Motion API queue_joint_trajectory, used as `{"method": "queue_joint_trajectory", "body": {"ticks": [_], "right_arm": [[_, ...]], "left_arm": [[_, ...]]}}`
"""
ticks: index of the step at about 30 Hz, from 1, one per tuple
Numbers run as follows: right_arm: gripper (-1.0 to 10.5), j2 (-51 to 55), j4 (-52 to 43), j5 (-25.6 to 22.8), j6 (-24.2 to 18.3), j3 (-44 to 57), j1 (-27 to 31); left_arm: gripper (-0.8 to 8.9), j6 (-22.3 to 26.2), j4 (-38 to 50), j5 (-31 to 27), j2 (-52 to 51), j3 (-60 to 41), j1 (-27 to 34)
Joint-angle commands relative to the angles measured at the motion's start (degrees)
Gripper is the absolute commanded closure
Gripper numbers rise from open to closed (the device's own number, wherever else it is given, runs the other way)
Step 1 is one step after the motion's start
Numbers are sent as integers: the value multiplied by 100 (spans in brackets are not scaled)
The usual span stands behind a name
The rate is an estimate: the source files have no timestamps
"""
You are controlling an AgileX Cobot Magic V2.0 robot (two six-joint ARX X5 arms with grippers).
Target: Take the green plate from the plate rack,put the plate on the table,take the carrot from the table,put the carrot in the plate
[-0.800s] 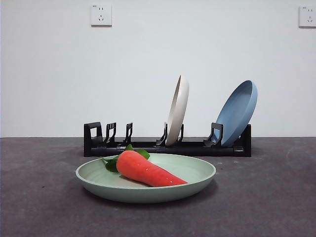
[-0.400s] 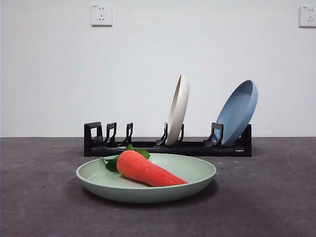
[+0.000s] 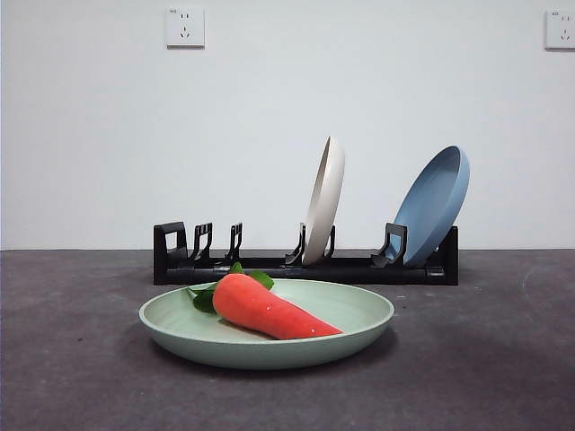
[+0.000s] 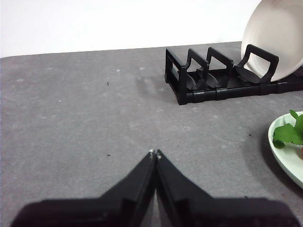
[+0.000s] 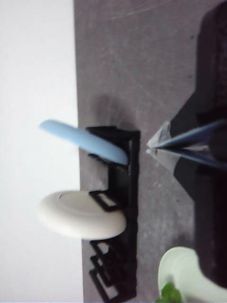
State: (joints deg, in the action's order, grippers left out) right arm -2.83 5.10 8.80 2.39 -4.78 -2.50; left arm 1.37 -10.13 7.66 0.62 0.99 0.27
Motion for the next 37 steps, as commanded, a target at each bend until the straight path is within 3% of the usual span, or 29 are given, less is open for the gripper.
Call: {"method": "queue_joint_trajectory", "body": {"ticks": [1, 13, 16, 37], "right_arm": [[946, 164, -9, -33, 105, 214, 22], [946, 278, 481, -15, 214, 444, 20], [946, 278, 476, -15, 516, 444, 20], [946, 278, 474, -31, 518, 442, 20]], "left_arm": [[814, -52, 20, -4, -17, -79, 20], [814, -52, 20, -4, -17, -79, 20], [814, -52, 20, -4, -17, -79, 20], [814, -50, 20, -4, -17, -79, 20]]}}
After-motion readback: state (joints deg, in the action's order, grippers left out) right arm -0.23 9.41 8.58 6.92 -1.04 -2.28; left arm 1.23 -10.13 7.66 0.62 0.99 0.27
